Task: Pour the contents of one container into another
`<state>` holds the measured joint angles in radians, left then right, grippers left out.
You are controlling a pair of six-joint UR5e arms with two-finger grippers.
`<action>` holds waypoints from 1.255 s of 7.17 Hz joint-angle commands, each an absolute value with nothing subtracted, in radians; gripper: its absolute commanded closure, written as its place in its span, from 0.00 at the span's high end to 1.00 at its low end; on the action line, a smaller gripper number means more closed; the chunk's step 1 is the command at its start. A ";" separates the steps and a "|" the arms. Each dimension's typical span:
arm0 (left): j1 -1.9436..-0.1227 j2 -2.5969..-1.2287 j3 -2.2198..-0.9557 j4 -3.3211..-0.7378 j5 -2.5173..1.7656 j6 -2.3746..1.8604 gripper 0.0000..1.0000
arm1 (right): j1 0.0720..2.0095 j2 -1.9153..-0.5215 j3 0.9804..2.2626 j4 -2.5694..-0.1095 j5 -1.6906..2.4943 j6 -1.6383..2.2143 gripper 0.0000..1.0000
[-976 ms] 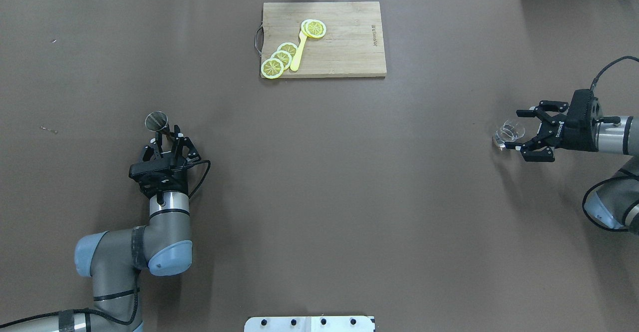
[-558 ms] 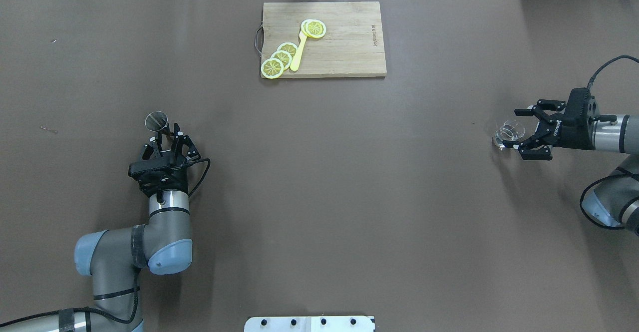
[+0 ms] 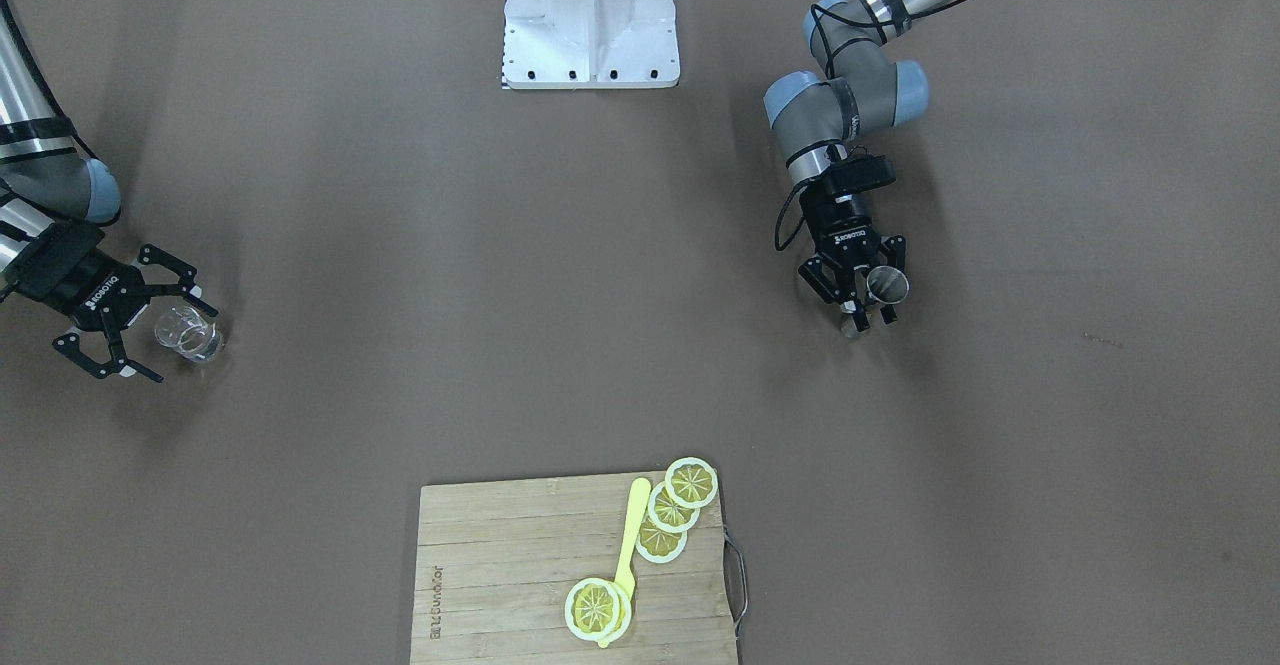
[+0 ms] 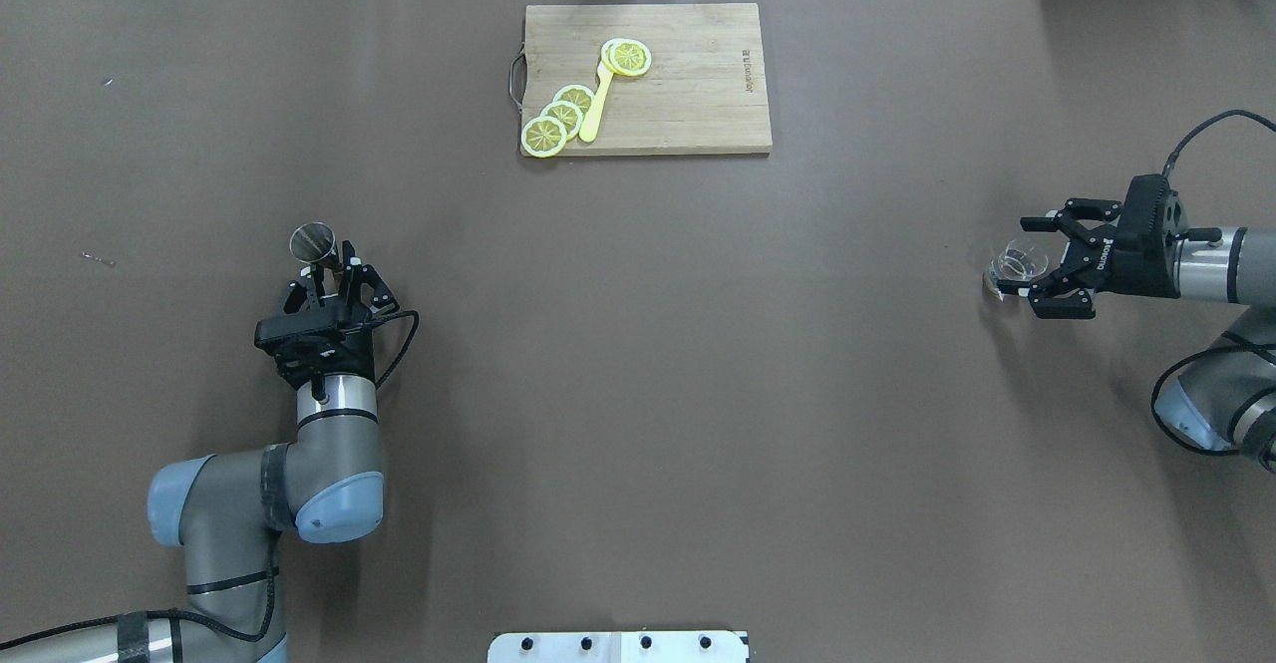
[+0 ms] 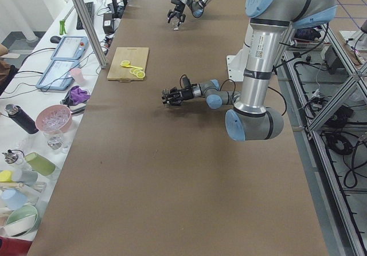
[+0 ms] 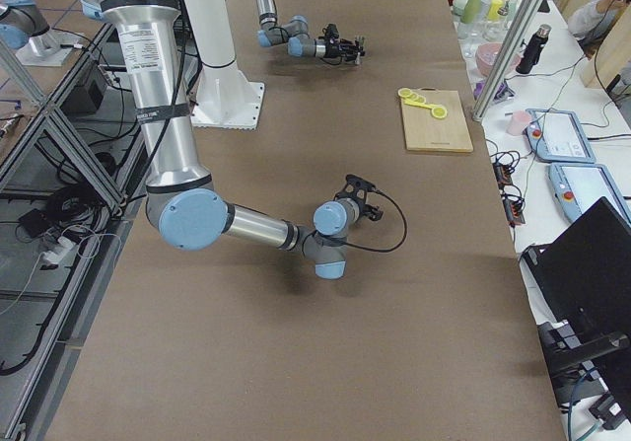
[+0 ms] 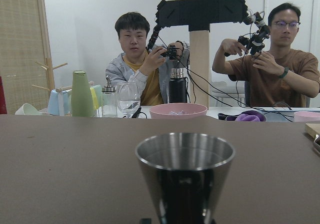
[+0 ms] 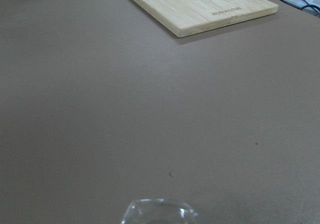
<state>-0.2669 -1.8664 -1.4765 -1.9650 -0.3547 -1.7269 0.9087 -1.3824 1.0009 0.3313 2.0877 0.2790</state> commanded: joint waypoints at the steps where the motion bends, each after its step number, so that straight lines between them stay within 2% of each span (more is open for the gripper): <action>1: -0.268 -1.865 -1.508 -1.965 -0.356 -1.715 0.00 | 0.905 -1.382 1.000 0.331 2.086 0.281 0.98; 2: -0.275 -1.862 -1.540 -1.964 -0.354 -1.689 0.00 | 0.902 -1.382 0.999 0.331 2.086 0.282 0.95; 5: -0.311 -1.842 -1.614 -2.000 -0.363 -1.510 0.00 | 0.896 -1.384 0.996 0.331 2.086 0.288 0.95; 7: -0.311 -1.839 -1.609 -2.295 -0.412 -1.122 0.00 | 0.893 -1.385 0.994 0.331 2.086 0.287 0.95; 8: -0.327 -1.844 -1.611 -2.501 -0.601 -0.921 0.00 | 0.891 -1.385 0.989 0.331 2.086 0.287 0.93; 9: -0.356 -1.856 -1.609 -2.588 -0.668 -0.806 0.00 | 0.890 -1.385 0.988 0.331 2.086 0.287 0.86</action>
<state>-0.3293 -1.8458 -1.6094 -2.4385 -0.5561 -0.9819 0.8916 -1.3849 0.9906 0.3314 2.0862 0.2870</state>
